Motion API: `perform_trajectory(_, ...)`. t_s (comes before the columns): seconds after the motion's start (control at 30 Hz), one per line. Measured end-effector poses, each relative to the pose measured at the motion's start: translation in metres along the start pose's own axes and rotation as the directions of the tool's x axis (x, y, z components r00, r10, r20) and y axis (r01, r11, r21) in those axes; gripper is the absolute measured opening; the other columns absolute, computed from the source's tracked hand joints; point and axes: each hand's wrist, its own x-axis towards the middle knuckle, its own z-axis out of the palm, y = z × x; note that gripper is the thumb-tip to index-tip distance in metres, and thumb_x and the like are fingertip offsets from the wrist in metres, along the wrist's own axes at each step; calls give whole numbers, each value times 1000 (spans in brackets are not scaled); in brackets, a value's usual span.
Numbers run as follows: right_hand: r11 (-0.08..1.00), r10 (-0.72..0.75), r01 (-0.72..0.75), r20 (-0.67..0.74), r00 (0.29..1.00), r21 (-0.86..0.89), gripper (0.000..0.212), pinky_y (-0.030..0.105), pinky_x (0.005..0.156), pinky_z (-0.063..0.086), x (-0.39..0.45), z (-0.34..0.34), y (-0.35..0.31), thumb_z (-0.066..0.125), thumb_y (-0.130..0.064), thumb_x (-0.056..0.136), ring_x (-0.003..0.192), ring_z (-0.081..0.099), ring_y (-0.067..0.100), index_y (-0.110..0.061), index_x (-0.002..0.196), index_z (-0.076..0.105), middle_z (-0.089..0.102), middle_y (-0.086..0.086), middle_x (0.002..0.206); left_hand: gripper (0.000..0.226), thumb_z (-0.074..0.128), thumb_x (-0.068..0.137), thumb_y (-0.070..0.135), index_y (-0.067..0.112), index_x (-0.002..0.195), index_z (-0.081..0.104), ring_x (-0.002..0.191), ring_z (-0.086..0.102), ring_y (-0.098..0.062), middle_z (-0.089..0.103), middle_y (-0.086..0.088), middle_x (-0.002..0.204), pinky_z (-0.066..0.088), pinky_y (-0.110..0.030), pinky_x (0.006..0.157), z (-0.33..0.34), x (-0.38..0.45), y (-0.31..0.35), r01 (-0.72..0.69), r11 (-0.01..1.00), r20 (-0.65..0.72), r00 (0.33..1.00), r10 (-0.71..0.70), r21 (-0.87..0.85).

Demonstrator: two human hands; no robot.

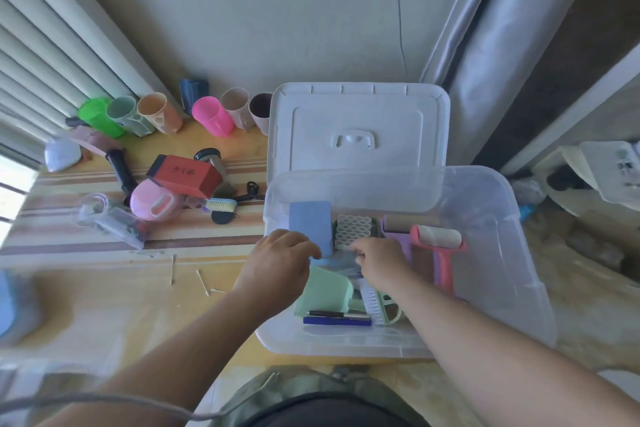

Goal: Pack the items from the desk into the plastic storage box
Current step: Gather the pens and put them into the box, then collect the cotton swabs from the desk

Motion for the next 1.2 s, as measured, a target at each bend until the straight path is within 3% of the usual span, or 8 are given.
perform_trajectory(0.17, 995, -82, 83, 17, 996, -59, 32, 37, 79, 54, 20, 32, -22, 56, 3, 91, 101, 68, 33, -12, 111, 75, 74, 12, 107, 29, 72, 79, 7, 32, 95, 76, 102, 65, -20, 72, 10, 101, 55, -38, 88, 10, -22, -6, -44, 999, 14, 999, 44, 2)
perform_trajectory(0.33, 991, 20, -21, -14, 1000, -129, 13, 34, 72, 50, 23, 40, -15, 62, -7, 94, 93, 68, 30, -17, 98, 69, 68, 6, 95, 28, 75, 75, 13, 34, 93, 75, 110, 61, -23, 70, 9, 104, 51, -42, 95, 26, -37, -6, -128, 991, 27, 992, 127, 48)
perform_trajectory(0.4, 989, 28, -32, -31, 999, -145, 10, 36, 77, 53, 20, 37, -9, 67, -19, 95, 99, 68, 31, -19, 104, 70, 71, 7, 102, 31, 76, 75, 15, 33, 100, 74, 117, 58, -25, 68, 6, 113, 50, -44, 99, 27, -39, -8, -128, 990, 9, 992, 128, 57)
perform_trajectory(0.57, 994, -97, 89, -125, 987, -68, 46, 36, 101, 45, -4, 10, -19, 71, -37, 91, 126, 57, 24, -24, 135, 65, 59, -1, 135, 48, 73, 79, 31, 29, 126, 63, 132, 46, -35, 55, -6, 136, 39, -48, 111, 15, -36, -15, -95, 992, -29, 995, 98, 79)
perform_trajectory(0.77, 969, -219, 149, -398, 891, -199, 79, 50, 103, 49, -51, -21, -36, 85, -36, 76, 128, 44, 30, -18, 146, 53, 45, 6, 148, 62, 55, 91, 65, 33, 144, 50, 135, 38, -32, 41, -7, 150, 34, -48, 111, -4, -38, -54, 92, 995, -95, 991, -95, -34)
perform_trajectory(0.9, 900, -433, 315, -526, 732, -303, 67, 55, 102, 47, -49, -21, -97, 87, -22, 70, 123, 49, 40, -9, 132, 67, 54, 17, 139, 57, 55, 92, 60, 35, 143, 47, 131, 40, -31, 41, -4, 147, 37, -49, 108, -5, -53, -114, 243, 965, -93, 963, -253, -102)
perform_trajectory(1.07, 742, -670, 578, -404, 622, -340, 54, 47, 100, 47, -38, 13, -207, 78, -23, 74, 124, 52, 38, -13, 126, 67, 57, 12, 133, 64, 74, 83, 33, 34, 142, 51, 133, 36, -37, 36, -8, 148, 40, -56, 111, 3, -87, -196, 402, 914, 19, 915, -403, 49)
perform_trajectory(1.2, 763, -624, 562, -135, 770, -318, 57, 49, 97, 51, -17, 80, -265, 77, -27, 77, 126, 47, 33, -18, 131, 60, 53, 7, 136, 67, 67, 88, 35, 47, 148, 41, 143, 23, -32, 25, -5, 157, 31, -49, 118, 6, -110, -250, 434, 887, 201, 866, -458, 156)
